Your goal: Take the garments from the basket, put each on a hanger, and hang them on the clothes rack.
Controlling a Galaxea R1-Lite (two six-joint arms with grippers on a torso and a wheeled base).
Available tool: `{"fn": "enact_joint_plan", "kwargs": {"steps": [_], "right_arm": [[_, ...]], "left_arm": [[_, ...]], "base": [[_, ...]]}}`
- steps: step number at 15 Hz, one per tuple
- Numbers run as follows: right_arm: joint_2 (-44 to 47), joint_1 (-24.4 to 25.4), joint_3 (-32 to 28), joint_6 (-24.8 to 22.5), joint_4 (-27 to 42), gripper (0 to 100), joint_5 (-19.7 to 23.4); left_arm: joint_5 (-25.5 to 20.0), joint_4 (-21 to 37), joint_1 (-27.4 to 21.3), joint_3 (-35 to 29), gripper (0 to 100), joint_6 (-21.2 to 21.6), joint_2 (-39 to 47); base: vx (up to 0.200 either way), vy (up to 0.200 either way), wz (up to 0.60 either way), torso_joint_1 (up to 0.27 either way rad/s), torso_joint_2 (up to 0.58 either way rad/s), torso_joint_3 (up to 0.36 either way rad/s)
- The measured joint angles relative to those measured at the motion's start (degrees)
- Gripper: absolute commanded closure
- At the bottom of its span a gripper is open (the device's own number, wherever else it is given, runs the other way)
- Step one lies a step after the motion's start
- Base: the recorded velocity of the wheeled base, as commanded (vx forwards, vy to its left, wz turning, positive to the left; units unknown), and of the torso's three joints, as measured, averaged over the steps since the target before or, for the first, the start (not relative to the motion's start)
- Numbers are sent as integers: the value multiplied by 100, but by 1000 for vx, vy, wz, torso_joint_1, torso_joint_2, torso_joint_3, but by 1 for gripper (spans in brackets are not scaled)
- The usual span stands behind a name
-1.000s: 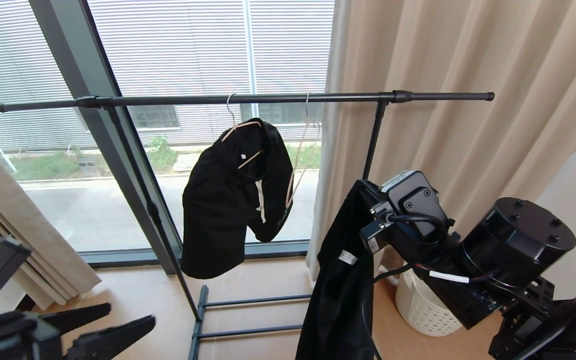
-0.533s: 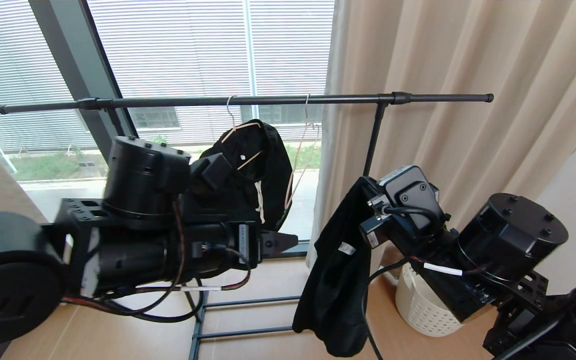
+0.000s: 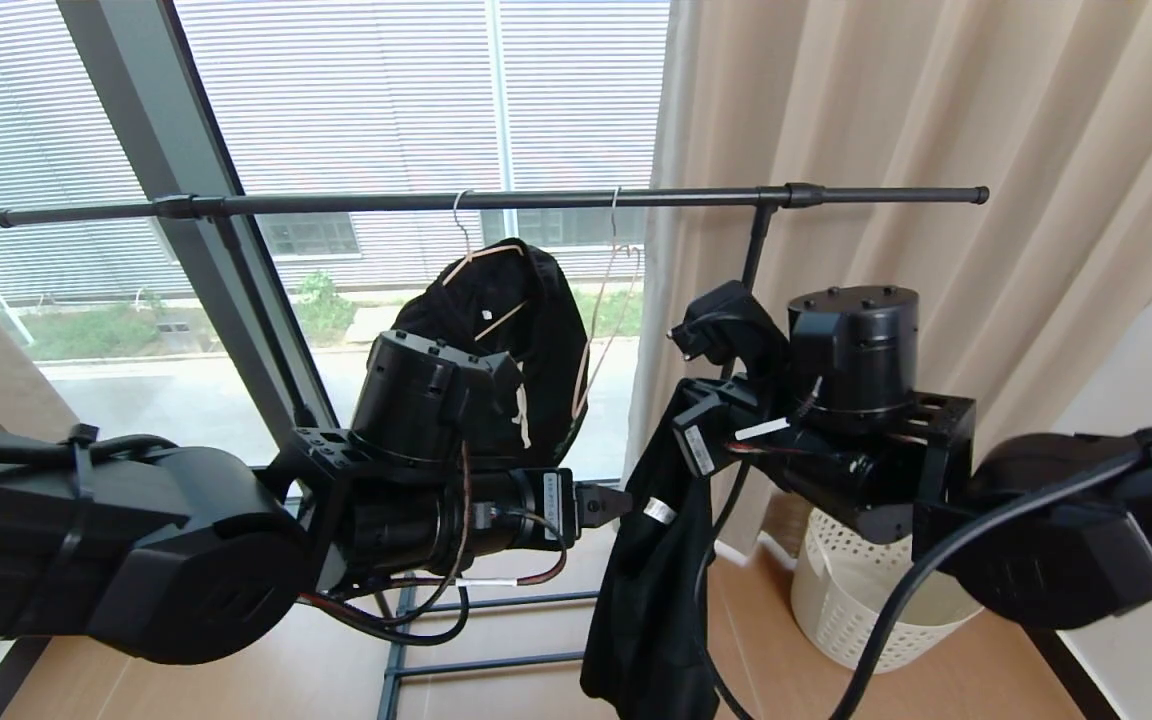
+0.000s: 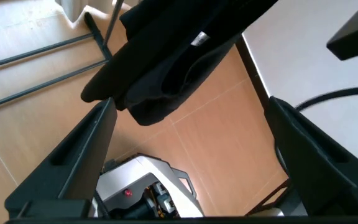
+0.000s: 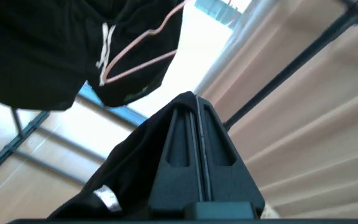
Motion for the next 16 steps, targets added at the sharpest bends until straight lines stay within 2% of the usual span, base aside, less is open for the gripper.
{"fn": "enact_joint_plan", "kwargs": {"steps": [1, 2, 6, 12, 16], "right_arm": [[-28, -16, -378, 713, 896, 100, 101], [-72, -18, -686, 1025, 1367, 100, 284], [-262, 84, -948, 1162, 1441, 100, 350], [-408, 412, -952, 1595, 1452, 100, 304], [-452, 527, -955, 1676, 1452, 100, 297]], "left_arm": [[241, -210, 6, 48, 0, -45, 155], [352, -410, 30, 91, 0, -69, 288], [399, -506, 67, 191, 0, -96, 502], [399, -711, 6, 205, 0, -424, 642], [503, -779, -68, 190, 0, -652, 861]], "base": [[0, 0, 0, 0, 0, 0], [0, 0, 0, 0, 0, 0], [0, 0, 0, 0, 0, 0], [0, 0, 0, 0, 0, 0], [0, 0, 0, 0, 0, 0]]}}
